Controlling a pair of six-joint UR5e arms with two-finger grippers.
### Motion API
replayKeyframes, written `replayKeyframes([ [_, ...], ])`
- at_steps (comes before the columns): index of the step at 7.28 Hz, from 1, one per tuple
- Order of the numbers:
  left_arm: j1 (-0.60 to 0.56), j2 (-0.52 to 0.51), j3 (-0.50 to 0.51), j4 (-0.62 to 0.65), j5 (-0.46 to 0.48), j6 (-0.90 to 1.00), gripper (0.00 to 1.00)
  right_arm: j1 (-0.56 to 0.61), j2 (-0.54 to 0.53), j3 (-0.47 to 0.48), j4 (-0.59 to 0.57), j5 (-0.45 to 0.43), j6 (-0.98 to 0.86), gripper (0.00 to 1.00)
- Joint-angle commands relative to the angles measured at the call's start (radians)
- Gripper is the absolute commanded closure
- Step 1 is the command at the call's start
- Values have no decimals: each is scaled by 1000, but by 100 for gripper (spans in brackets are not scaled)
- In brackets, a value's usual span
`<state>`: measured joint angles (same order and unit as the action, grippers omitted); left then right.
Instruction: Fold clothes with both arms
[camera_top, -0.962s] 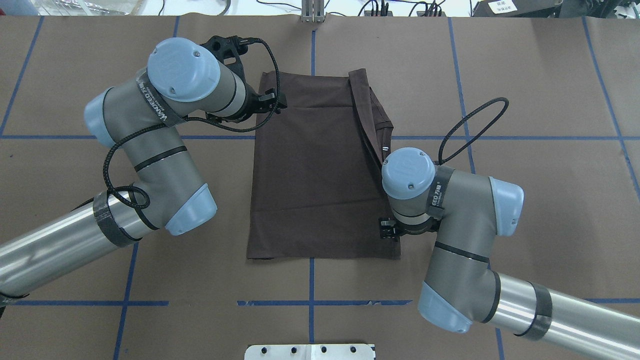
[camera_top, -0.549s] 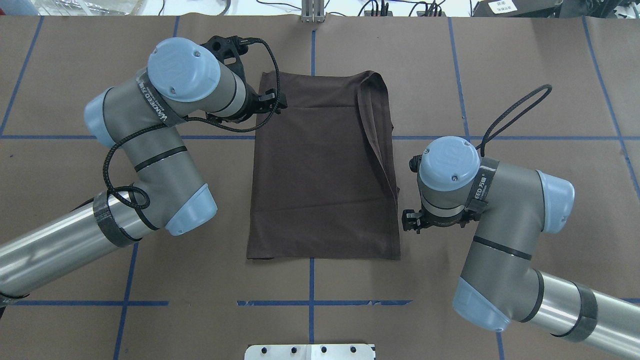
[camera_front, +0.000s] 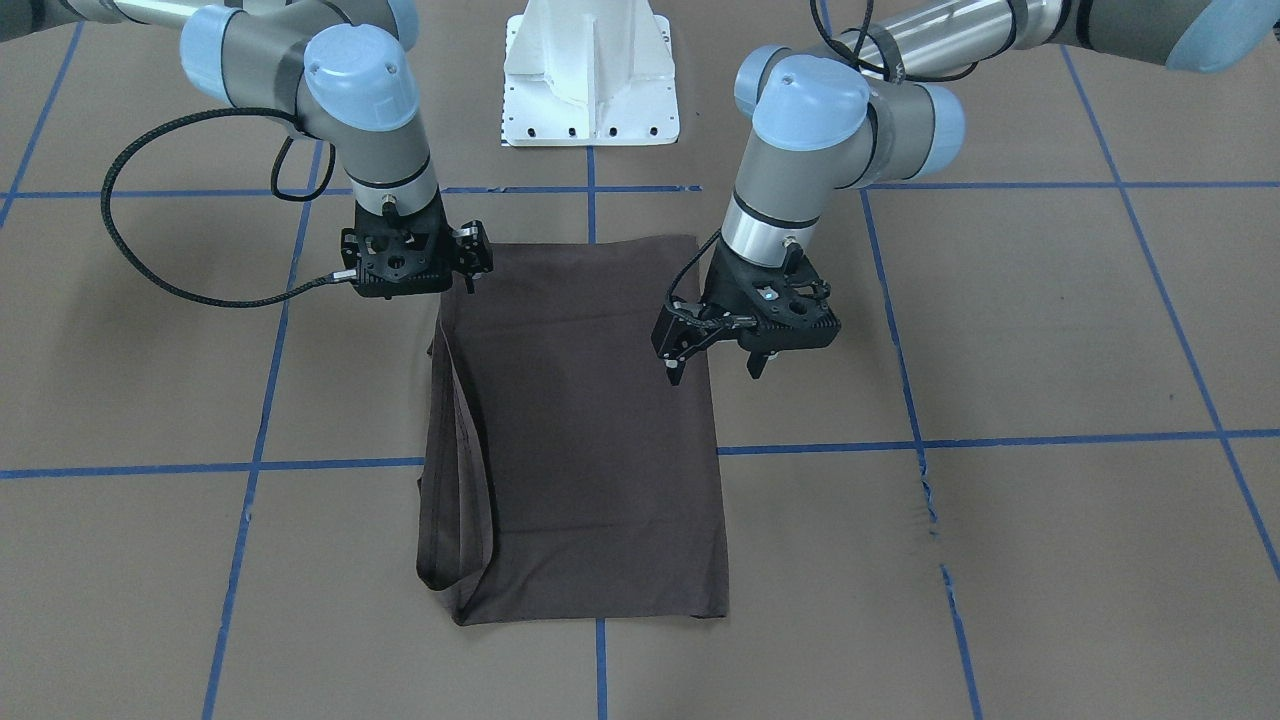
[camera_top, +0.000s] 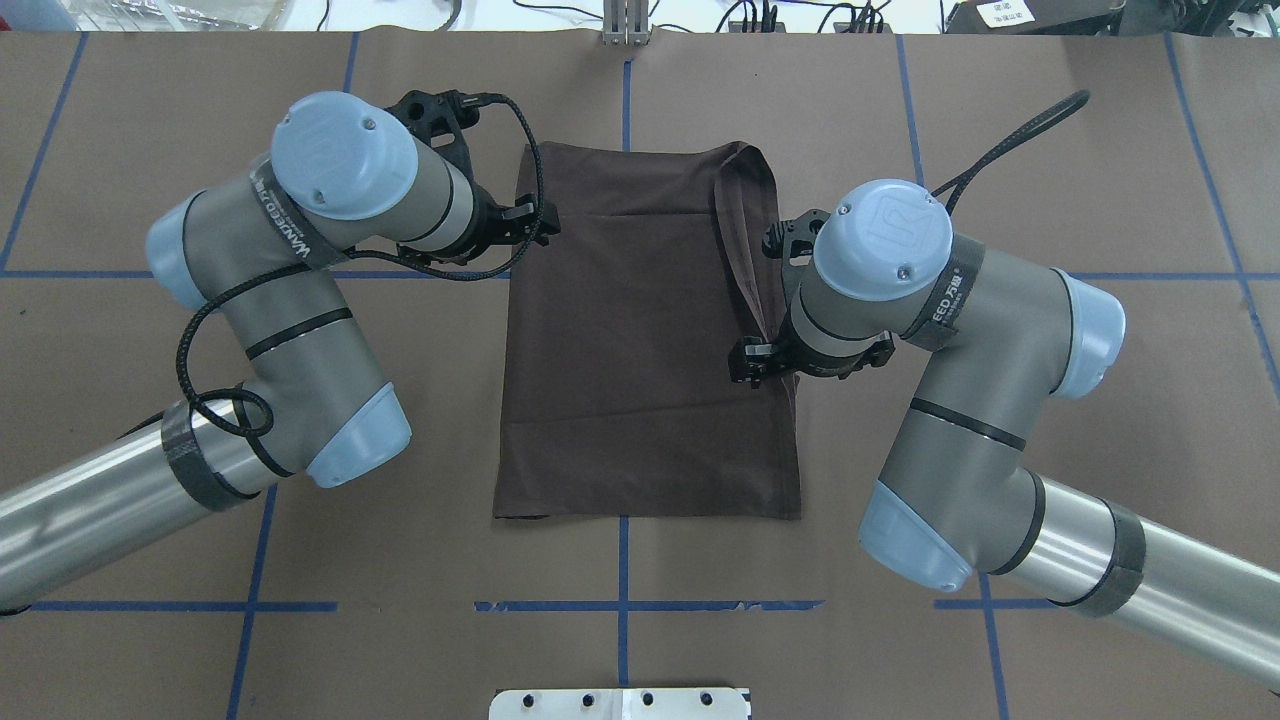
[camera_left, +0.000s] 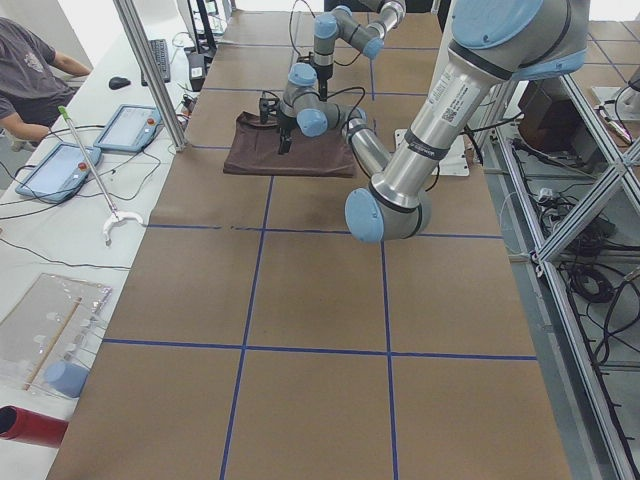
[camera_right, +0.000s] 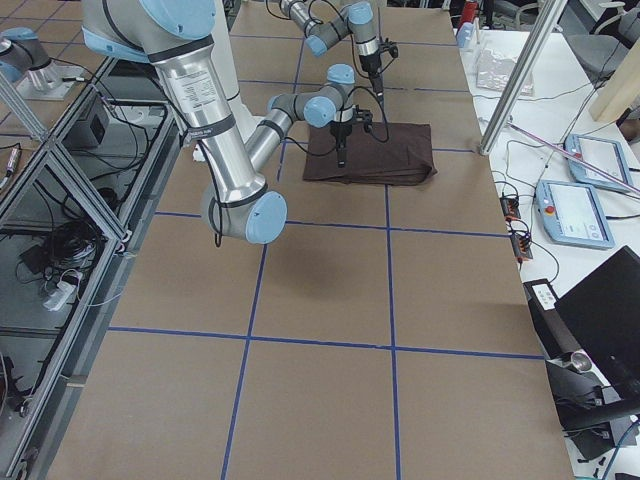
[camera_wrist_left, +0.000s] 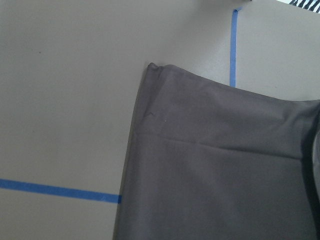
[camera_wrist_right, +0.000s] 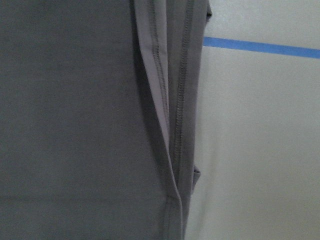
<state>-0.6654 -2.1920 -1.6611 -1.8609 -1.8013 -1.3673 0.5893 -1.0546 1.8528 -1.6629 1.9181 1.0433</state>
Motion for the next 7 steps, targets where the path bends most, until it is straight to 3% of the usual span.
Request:
replayKeyframes([
  [1,36,75,-80,-40,-12,-52,0,29,19,-44,32,18,0,0],
  [4,30,81,-130,-38,-6,-49,0,84,213,-366,107,15,-106,0],
  [7,33,78,-155,-38,-4,-47,0,90,249,-496,101,-8,-219,0],
])
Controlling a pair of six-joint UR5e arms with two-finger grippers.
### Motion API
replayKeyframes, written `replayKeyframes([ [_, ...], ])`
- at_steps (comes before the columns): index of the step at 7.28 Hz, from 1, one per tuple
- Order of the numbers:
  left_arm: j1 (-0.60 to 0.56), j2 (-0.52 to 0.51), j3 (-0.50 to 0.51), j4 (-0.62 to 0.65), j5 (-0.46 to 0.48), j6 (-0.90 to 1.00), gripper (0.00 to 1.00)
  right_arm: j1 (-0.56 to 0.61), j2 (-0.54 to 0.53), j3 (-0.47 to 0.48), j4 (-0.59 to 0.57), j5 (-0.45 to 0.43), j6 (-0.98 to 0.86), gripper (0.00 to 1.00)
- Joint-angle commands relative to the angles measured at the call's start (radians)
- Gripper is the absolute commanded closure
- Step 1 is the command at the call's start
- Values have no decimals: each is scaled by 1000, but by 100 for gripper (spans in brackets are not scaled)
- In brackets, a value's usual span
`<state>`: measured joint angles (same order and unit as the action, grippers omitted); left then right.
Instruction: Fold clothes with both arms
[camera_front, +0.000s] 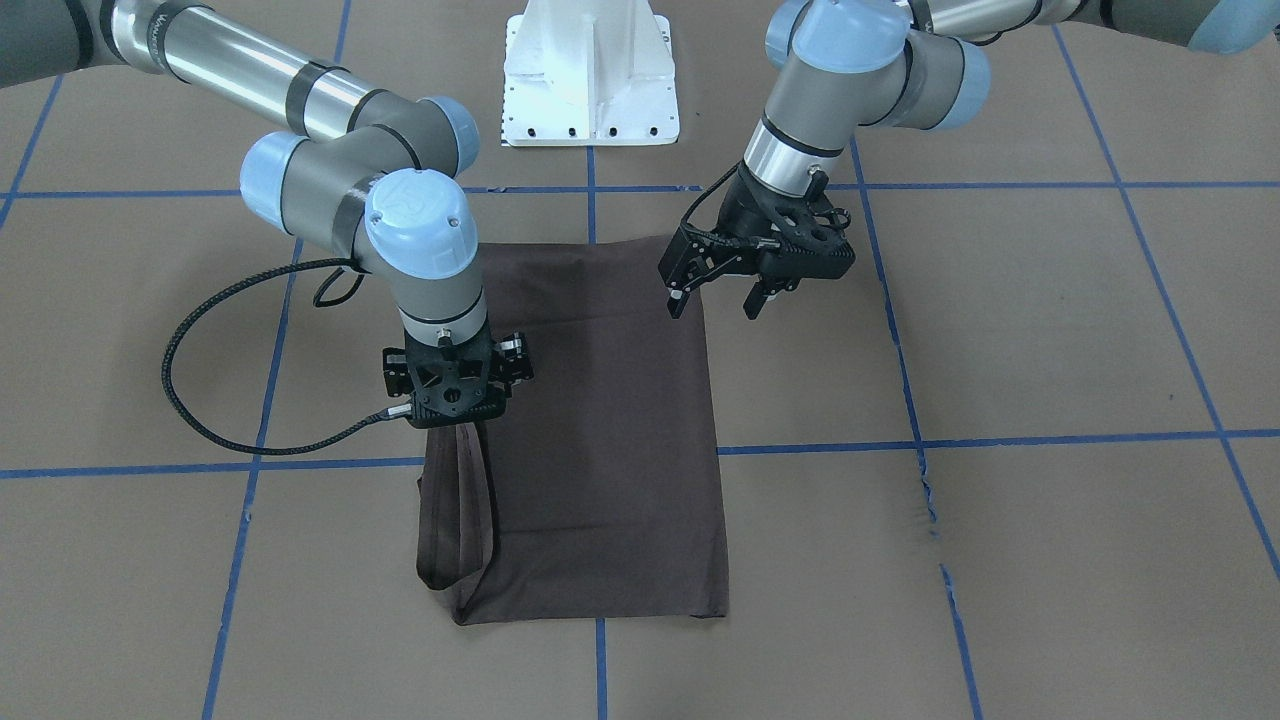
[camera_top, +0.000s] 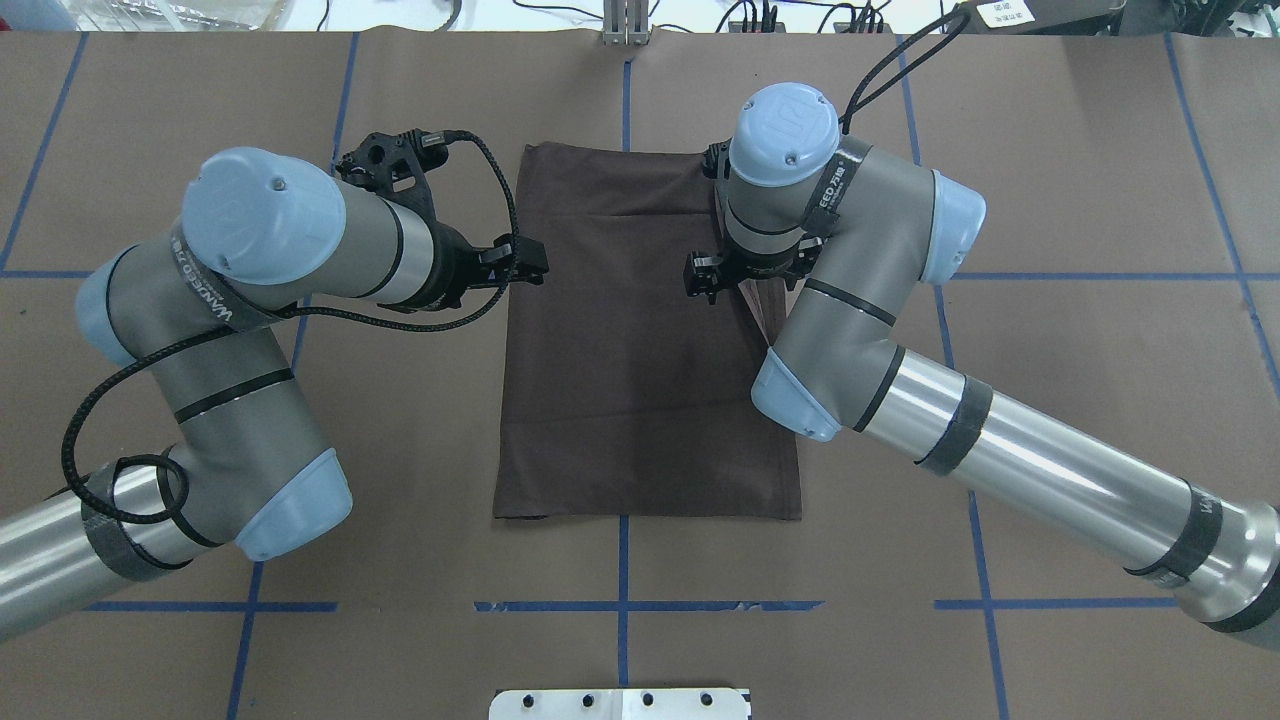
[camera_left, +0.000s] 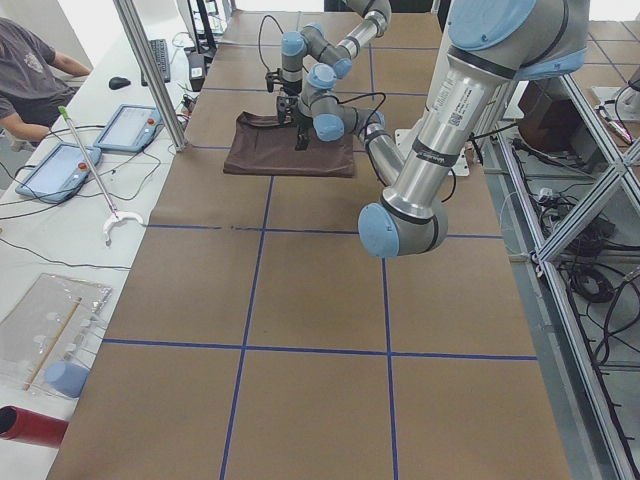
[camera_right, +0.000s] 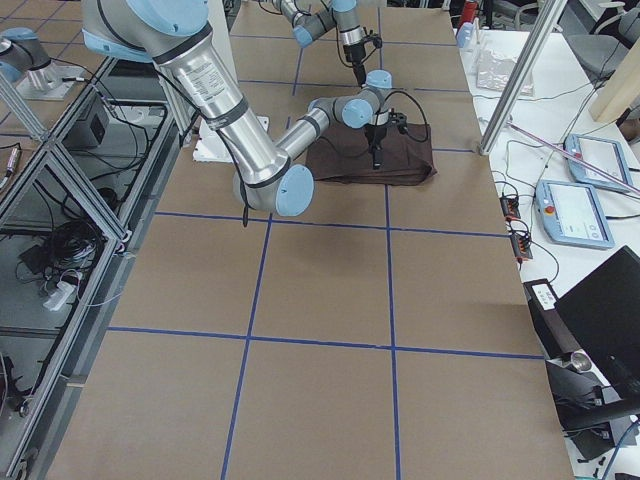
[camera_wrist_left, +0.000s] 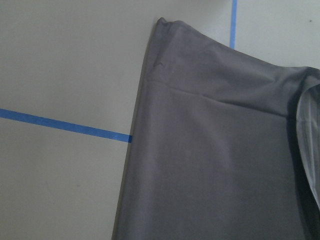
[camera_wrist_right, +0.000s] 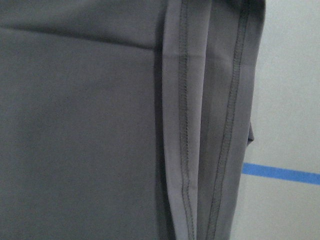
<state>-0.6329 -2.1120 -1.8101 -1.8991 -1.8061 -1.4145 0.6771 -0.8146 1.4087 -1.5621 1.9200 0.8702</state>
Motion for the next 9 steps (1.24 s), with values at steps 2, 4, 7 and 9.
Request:
replayKeyframes([
  [2,1,-2,-20,0,1,0,0,2,8,-80,-3,-10,-69,0],
  [4,1,-2,-25,0,1,0,0,2,8,-99,1,-9,-74,0],
  [7,-2,-2,-34,0,1,0,0,2,9,-103,-3,-1,-77,0],
  [9,-2,-2,-34,0,-1,0,0,15,2,-103,-4,-1,-82,0],
])
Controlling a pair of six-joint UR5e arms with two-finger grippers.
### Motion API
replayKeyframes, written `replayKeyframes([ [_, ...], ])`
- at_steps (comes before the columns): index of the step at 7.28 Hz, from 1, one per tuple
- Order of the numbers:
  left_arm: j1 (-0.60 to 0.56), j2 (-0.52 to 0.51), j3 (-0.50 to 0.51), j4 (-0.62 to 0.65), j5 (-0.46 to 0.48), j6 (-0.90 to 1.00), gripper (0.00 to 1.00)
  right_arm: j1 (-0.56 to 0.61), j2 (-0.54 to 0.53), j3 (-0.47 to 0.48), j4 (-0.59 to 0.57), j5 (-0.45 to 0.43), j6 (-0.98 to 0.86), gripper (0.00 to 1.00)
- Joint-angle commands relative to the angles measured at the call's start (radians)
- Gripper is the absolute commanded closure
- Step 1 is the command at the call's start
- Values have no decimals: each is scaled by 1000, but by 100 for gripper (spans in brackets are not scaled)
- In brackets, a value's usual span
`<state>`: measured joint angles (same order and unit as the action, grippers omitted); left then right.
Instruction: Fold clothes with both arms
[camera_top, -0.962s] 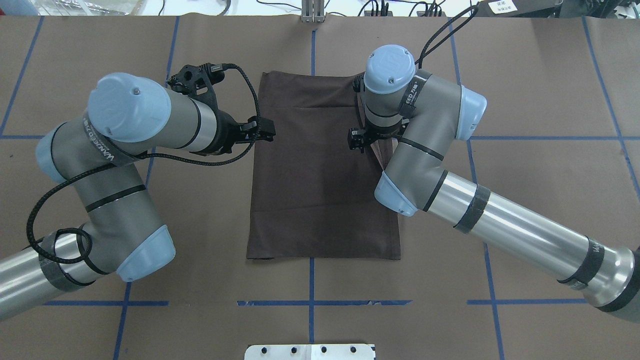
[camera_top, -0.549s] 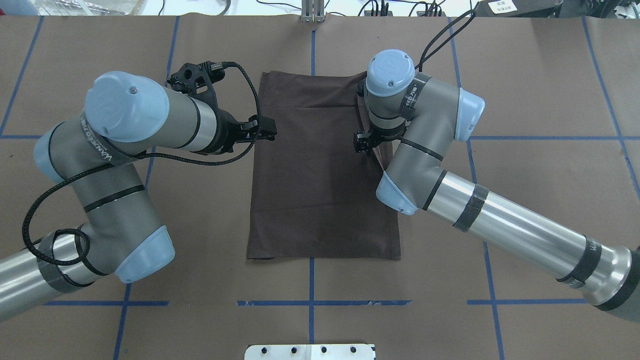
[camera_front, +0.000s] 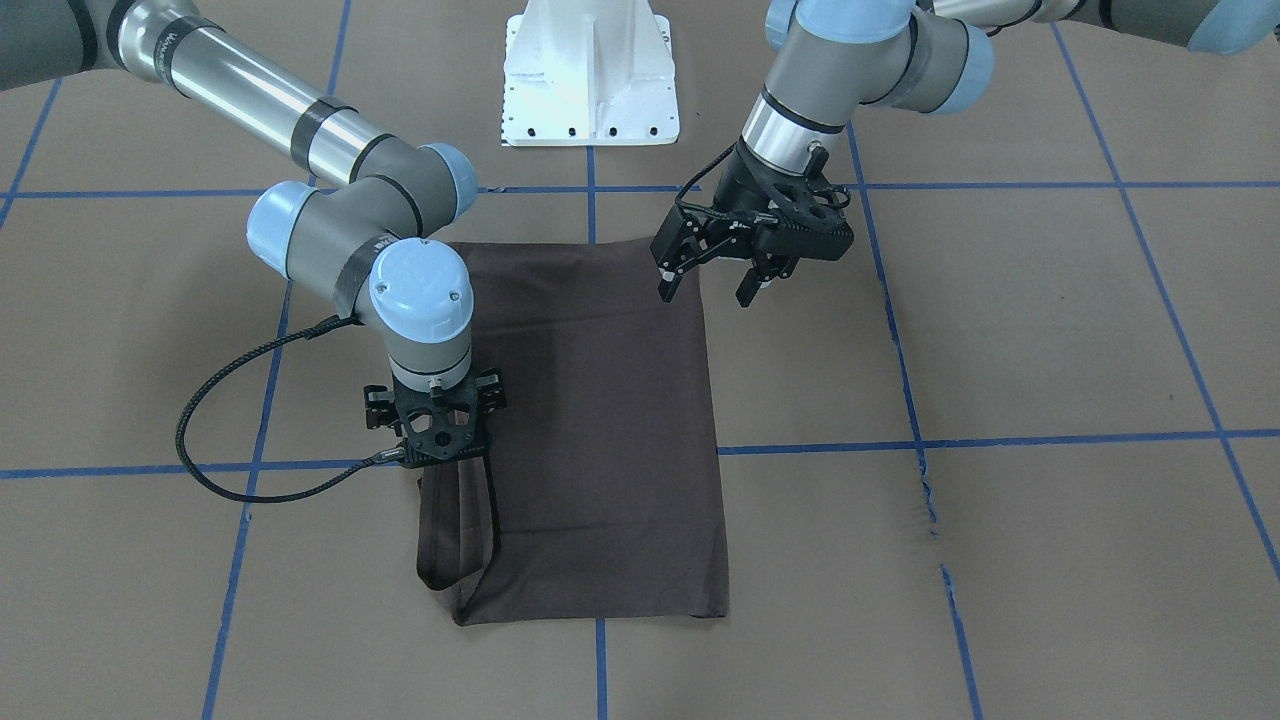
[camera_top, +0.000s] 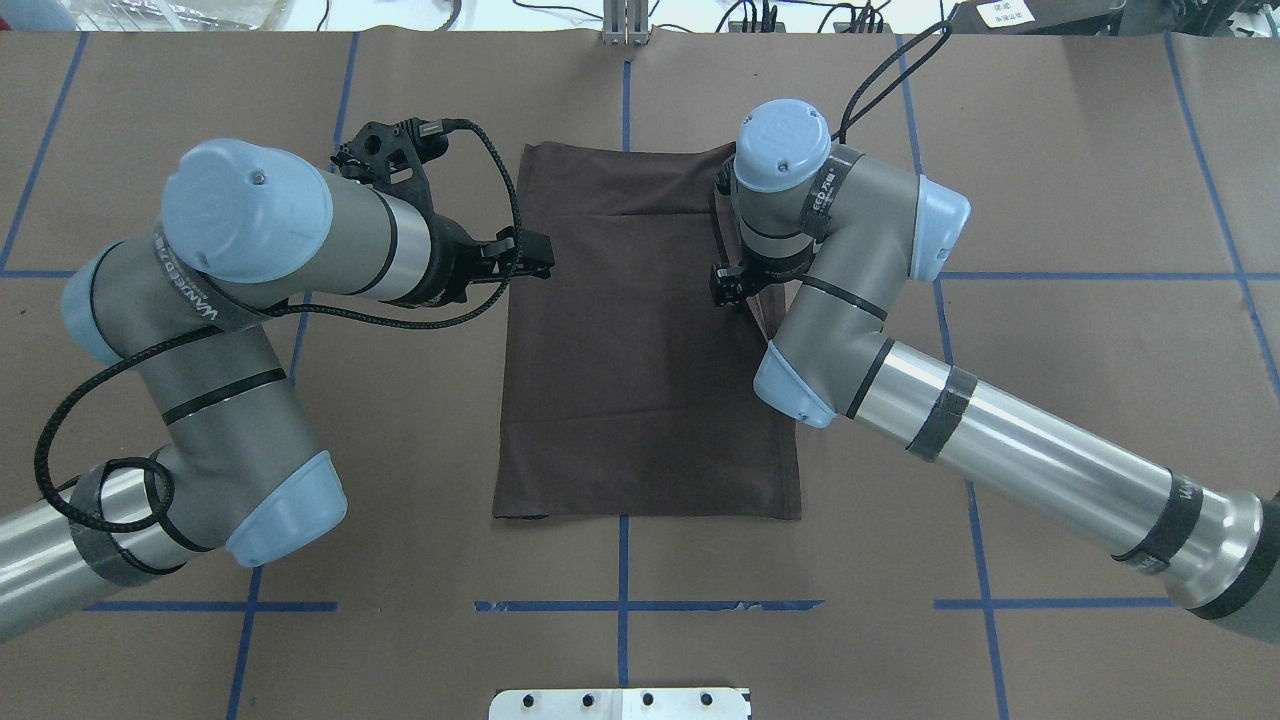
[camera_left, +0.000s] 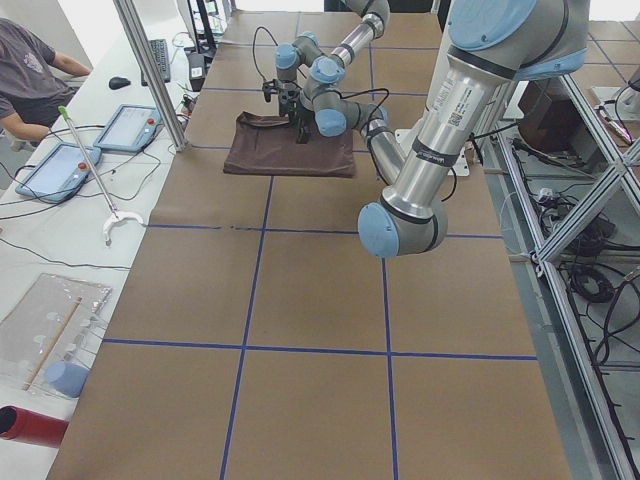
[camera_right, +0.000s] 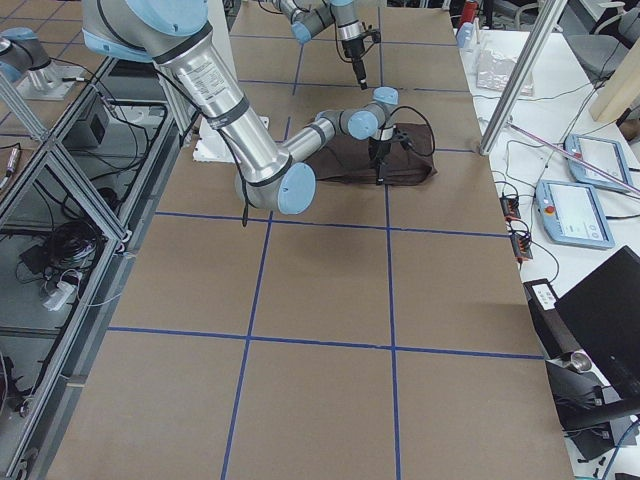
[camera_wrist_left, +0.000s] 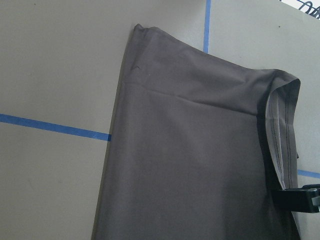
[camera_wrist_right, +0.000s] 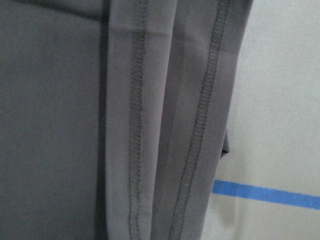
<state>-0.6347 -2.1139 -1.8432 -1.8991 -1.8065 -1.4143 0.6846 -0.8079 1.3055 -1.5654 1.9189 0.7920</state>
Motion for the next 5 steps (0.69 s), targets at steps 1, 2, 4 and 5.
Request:
replayKeyframes([
  [1,0,0,-1,0,1,0,0,19,-11,0,-2,3,-10,0],
  [2,1,0,-1,0,-1,0,0,35,-19,0,-2,6,-20,0],
  [4,3,-1,-1,0,-1,2,0,72,-45,0,-8,14,-65,0],
  [5,3,0,1,0,-1,2,0,99,-51,14,-19,29,-86,0],
])
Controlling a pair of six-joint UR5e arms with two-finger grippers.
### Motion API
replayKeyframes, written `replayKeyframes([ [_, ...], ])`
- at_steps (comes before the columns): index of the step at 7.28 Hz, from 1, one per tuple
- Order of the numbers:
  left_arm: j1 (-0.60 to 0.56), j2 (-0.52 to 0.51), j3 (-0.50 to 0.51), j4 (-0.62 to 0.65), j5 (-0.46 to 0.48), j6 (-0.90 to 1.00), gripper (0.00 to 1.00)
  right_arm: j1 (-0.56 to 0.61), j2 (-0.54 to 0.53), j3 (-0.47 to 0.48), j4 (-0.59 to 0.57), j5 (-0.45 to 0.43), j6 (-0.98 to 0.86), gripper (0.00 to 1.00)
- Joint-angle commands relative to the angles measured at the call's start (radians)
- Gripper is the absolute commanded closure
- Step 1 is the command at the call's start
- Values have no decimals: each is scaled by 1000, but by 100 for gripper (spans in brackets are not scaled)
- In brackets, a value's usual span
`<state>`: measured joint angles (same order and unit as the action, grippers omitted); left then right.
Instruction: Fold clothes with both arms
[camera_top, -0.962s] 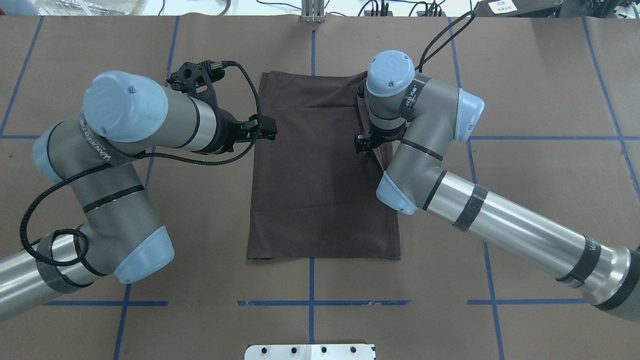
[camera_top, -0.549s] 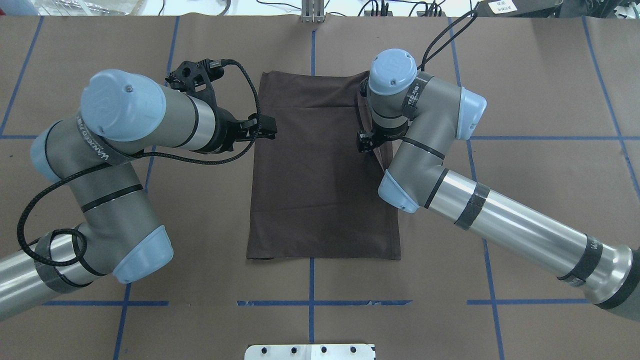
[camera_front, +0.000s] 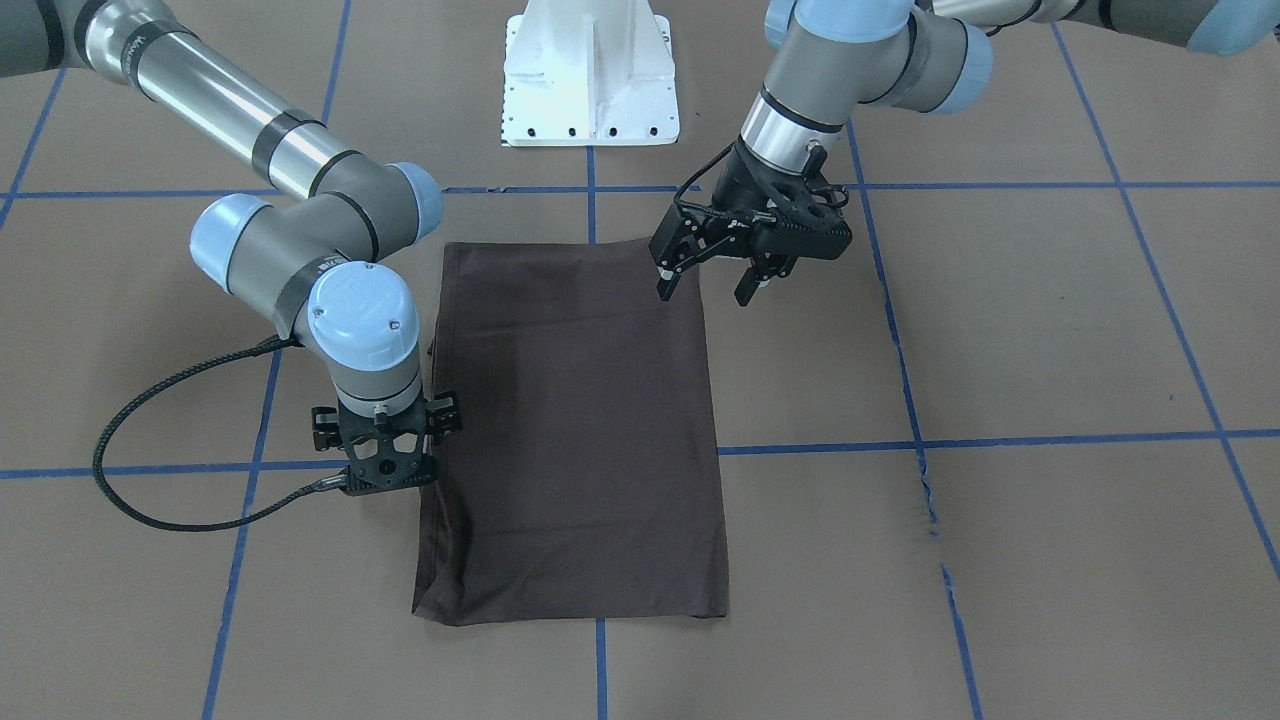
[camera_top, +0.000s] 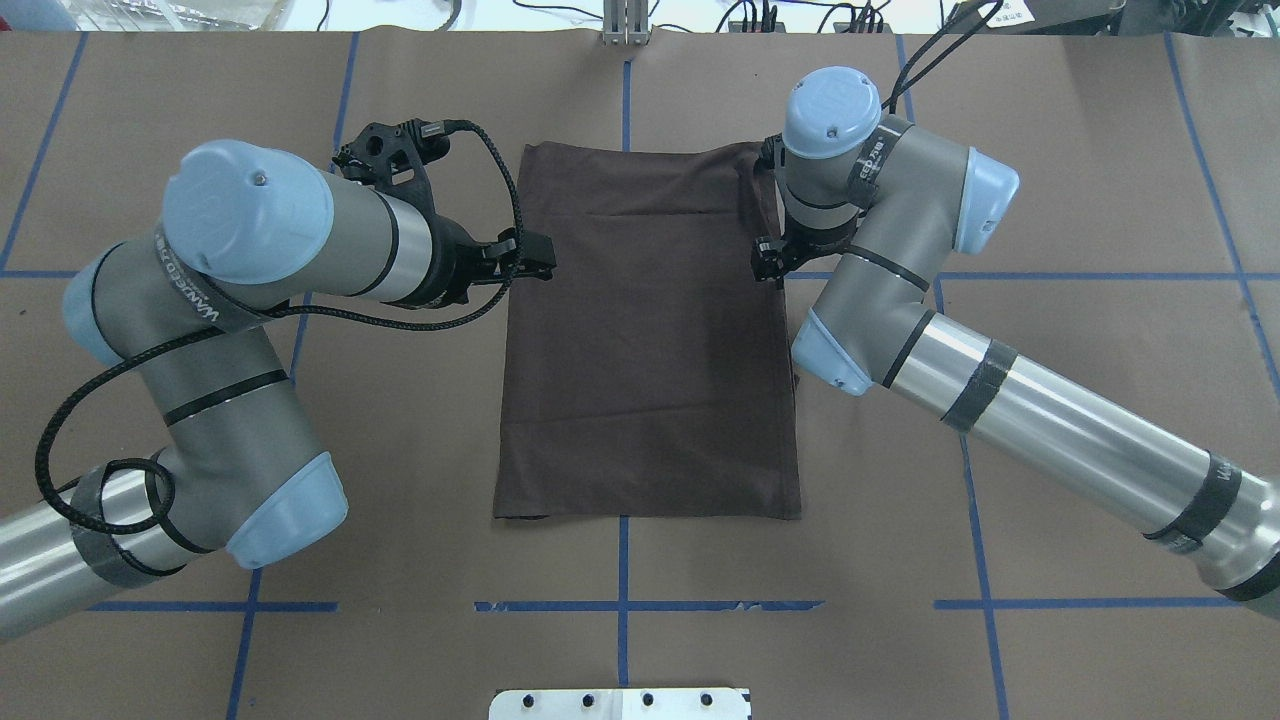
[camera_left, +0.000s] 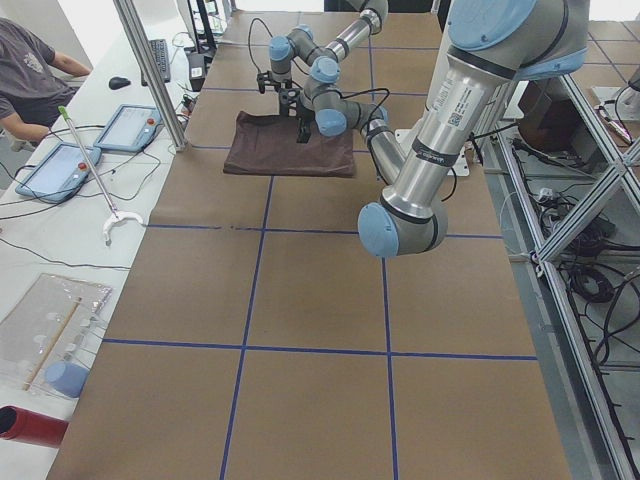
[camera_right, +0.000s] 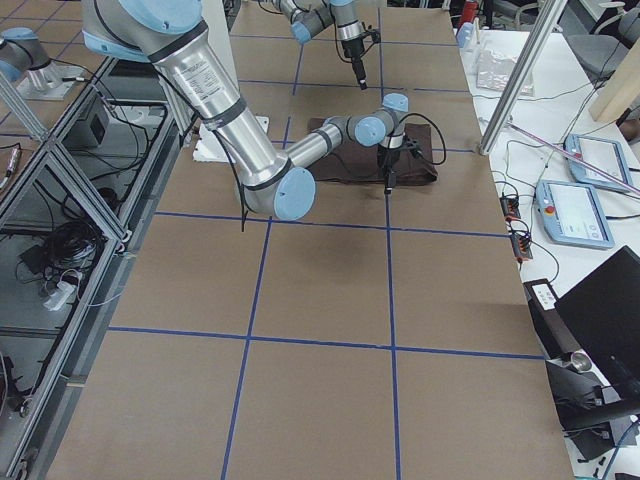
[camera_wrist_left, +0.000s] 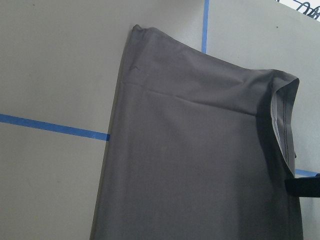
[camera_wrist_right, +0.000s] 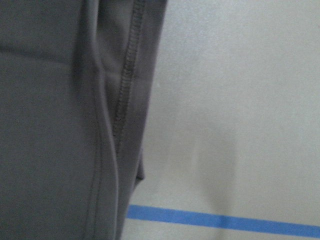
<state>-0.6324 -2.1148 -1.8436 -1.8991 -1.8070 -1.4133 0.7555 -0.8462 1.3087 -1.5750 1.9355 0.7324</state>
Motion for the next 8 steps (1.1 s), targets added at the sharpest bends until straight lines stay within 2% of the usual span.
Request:
replayKeyframes([
  [1,0,3,1,0,-2,-1,0,30,2,36,-34,32,-25,0],
  [3,10,33,0,0,-6,-123,0,33,-17,172,-86,74,-13,0],
  [5,132,102,-3,-2,20,-325,0,-2,-168,426,-97,92,88,0],
  [6,205,127,-2,3,75,-398,0,-31,-227,522,-96,109,167,0],
  [8,296,124,1,105,138,-493,4,-76,-234,584,-92,128,303,0],
])
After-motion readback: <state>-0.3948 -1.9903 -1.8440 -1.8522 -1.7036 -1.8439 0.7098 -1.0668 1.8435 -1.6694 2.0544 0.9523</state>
